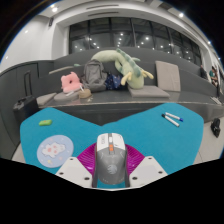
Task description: Arrange mouse
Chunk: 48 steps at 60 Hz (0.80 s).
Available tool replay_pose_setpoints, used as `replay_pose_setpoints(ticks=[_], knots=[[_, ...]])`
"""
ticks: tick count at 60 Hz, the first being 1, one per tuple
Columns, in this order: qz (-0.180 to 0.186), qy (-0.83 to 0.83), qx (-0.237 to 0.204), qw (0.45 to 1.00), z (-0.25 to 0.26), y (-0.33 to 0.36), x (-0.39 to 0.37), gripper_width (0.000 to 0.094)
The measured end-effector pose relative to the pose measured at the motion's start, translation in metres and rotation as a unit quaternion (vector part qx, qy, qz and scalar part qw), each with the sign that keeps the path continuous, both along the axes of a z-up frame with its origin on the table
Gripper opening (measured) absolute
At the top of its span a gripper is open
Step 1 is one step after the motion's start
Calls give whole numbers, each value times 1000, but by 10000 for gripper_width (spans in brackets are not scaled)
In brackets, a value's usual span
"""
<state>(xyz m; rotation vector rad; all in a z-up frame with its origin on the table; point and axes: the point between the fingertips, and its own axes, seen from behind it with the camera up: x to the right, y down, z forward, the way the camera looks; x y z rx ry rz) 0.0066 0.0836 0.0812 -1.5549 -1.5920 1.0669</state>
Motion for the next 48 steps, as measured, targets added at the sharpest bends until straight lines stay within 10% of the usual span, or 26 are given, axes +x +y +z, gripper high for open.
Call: replay_pose_setpoints(ticks=[13, 36, 48], knots=[[61, 14, 3, 998, 41, -139, -32, 361], [103, -79, 11, 991, -95, -266, -54, 401], [121, -34, 24, 992, -75, -262, -51, 845]])
